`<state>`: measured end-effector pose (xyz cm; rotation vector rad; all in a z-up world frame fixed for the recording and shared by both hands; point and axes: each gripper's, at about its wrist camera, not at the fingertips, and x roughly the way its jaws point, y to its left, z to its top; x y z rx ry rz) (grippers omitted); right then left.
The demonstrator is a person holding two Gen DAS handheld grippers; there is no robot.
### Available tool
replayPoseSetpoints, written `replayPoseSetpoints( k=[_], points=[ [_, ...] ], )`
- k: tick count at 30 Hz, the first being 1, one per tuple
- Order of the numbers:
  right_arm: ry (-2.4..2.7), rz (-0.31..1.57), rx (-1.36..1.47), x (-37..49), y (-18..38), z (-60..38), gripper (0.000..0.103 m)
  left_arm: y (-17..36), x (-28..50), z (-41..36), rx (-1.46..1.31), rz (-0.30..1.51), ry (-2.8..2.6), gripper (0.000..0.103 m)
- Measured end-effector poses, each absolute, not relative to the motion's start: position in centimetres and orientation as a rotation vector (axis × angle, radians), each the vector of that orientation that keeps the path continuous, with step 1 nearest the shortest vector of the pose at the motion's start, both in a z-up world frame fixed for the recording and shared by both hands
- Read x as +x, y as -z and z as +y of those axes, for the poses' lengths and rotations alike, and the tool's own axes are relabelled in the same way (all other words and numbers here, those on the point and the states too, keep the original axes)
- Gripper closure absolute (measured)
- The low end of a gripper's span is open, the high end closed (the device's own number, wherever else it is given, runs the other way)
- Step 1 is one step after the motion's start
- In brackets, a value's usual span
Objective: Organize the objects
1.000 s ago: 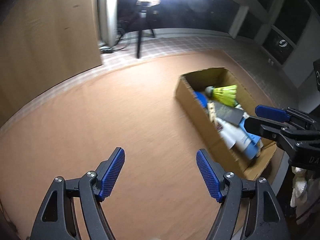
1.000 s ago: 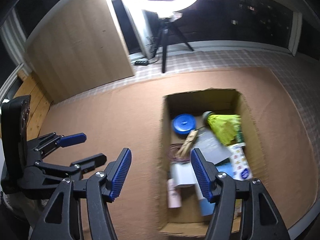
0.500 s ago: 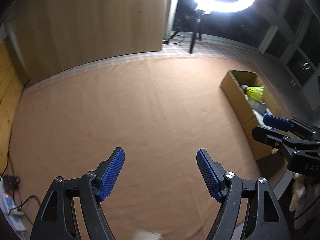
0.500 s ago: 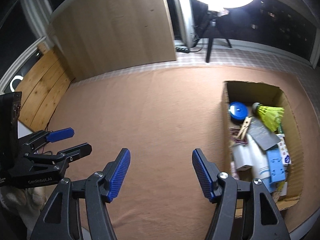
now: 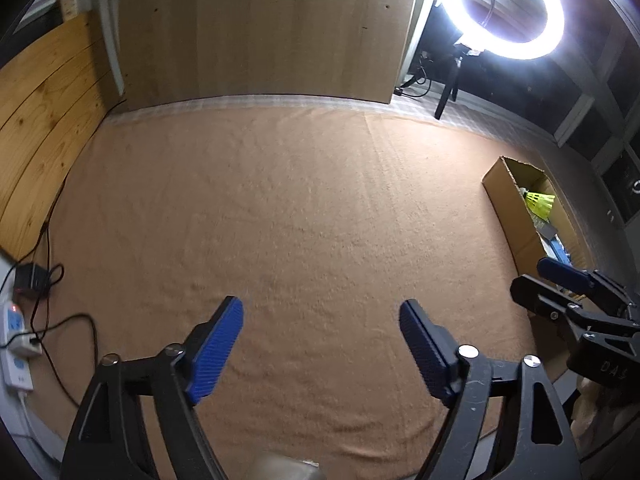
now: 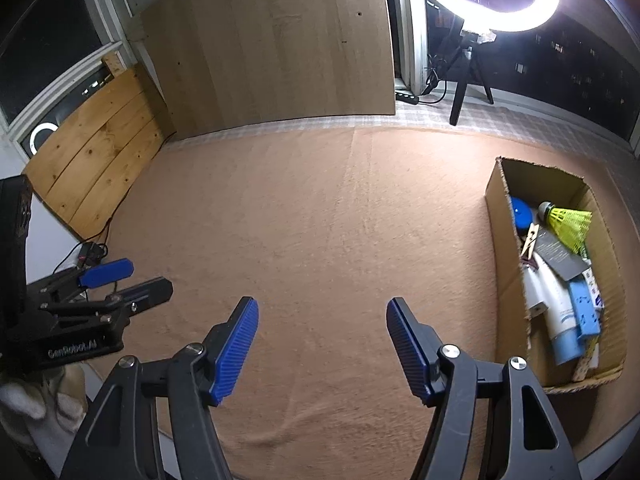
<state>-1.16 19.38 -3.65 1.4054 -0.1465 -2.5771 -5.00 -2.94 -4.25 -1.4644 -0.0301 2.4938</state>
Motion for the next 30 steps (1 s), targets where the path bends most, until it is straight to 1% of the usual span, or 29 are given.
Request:
replayPoseSetpoints(
  k=[3,14,21,30],
  points=[
    [2.577,-0.148,1.406,-1.0,3.9,18.8,0.040,4.3,-4.6,-3.3,-1.462,-0.045,-2.514,0.019],
    [2.625,-0.133,1.384,-1.2,3.7,18.6,0.040,4.2,-4.8,-3.6,-1.466,-0.012,-2.546,0.017],
    [2.645,-0.129,1.381,-1.5,3.8,18.7,0.035,4.7,-5.3,-3.2,-1.485,0.005,-2.543,0.014],
    [2.660,-0.134,1.389,-1.8,4.0,18.8,0.032,5.1,-6.1,-3.0,-1.499,0.013,-2.538,0.014]
  ],
)
